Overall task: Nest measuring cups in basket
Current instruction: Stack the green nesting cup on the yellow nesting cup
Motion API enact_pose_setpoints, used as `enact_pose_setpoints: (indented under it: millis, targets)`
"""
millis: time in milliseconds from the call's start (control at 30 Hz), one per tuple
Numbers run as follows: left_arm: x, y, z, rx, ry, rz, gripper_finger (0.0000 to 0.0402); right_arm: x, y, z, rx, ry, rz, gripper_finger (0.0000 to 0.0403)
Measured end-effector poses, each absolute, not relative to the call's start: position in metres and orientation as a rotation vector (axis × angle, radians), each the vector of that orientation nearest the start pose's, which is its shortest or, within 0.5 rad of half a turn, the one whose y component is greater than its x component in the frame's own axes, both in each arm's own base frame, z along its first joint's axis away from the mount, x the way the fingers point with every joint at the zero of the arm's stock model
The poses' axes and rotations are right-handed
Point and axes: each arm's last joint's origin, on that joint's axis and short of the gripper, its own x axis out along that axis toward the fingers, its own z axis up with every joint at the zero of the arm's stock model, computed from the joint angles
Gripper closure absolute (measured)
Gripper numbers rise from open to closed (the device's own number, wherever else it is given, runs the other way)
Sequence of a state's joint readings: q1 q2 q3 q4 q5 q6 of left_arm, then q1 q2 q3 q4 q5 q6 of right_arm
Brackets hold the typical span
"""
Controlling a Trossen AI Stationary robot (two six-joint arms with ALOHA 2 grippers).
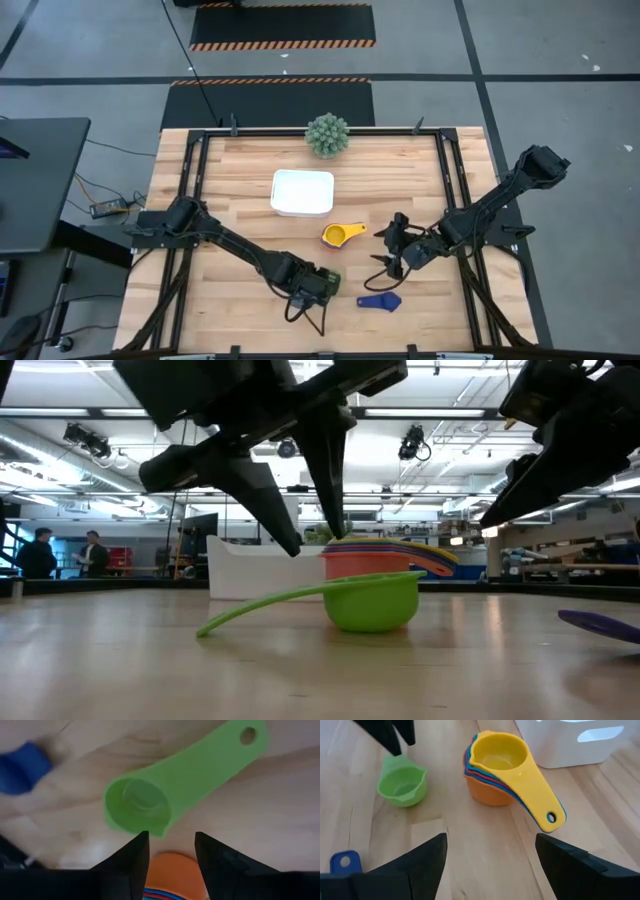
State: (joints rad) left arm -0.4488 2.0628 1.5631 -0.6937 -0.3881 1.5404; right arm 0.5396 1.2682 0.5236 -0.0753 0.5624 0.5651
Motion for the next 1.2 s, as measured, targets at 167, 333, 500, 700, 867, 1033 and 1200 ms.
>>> enact_pose_setpoints:
  millis: [167,333,500,700,867,1033,1200]
  targets:
    - [0.389,-0.173,0.184,1.913,0.762,-1.063,0.0238,0.202,0.102,0.167,0.154,0.634,-0.253,0.0092]
    - [0.396,-0.169,0.175,1.918,0.706,-1.122,0.0238,0.202,0.104,0.169,0.201,0.599,-0.266,0.0092]
    - [0.399,-0.166,0.164,1.944,0.739,-1.142,0.0238,0.203,0.106,0.169,0.207,0.581,-0.273,0.0092]
    - [0.401,-0.159,0.163,1.926,0.750,-1.146,0.0245,0.203,0.106,0.169,0.199,0.577,-0.277,0.0092]
    - [0.402,-0.157,0.156,1.890,0.763,-1.188,0.0282,0.203,0.106,0.169,0.187,0.577,-0.276,0.0092]
    - [0.402,-0.155,0.149,1.873,0.797,-1.201,0.0317,0.203,0.106,0.170,0.176,0.573,-0.269,0.0092]
    - [0.403,-0.156,0.150,1.841,0.814,-1.143,0.0354,0.203,0.106,0.170,0.172,0.578,-0.264,0.0092]
